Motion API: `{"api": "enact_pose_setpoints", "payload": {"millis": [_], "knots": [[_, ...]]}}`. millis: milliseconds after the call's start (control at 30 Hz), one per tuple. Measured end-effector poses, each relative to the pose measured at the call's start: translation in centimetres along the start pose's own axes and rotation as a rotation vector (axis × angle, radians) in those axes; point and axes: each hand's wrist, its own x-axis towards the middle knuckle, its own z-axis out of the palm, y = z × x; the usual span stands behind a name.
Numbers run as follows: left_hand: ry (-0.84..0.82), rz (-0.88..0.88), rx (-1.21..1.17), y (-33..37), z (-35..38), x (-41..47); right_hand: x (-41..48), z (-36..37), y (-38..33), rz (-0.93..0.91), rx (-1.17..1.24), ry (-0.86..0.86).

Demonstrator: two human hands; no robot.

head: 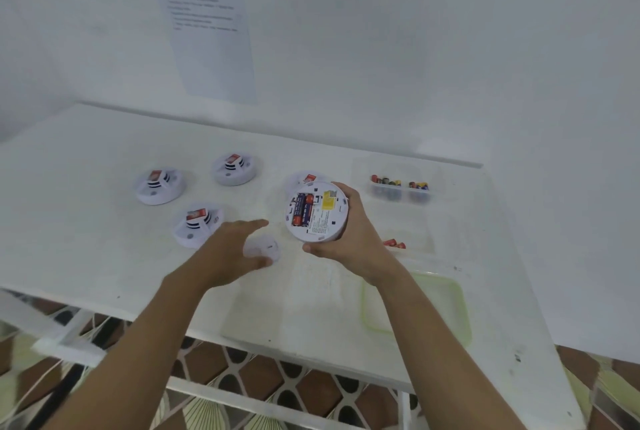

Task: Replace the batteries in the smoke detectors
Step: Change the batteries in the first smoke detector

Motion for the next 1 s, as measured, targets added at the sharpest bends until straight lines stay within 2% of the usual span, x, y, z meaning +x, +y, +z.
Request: {"api": "enact_pose_setpoints", "payload": {"millis": [467,567,667,733,833,1000], "knots": [[0.015,-0.111,0.210,-0.5,-0.4,0.0,-0.8,1.2,0.7,0.010,-0.021,0.080],[0.117,-0.123,-0.098,-0.3,-1.5,-0.3,-0.7,1.2,0.5,0.028,-0.022,0.065],[0.220,-0.119,-0.682,0.8,-2.9,-0.8,-0.6,1.4,0.4,0.045,-0.029,0.037],[0.170,-0.072,-0.999,1.7,-3.7,-1.3,-0.5,1.5,0.3,0.046,-0.027,0.018],[0.115,0.012,-1.117,3.4,-4.0,-1.9,-0.3,1.9,0.3,0.042,-0.032,-0.006],[0.310,0.017,-1.243,4.8,-3.6,-1.7,0.0,2.3,0.0,0.046,-0.025,-0.056]]}}
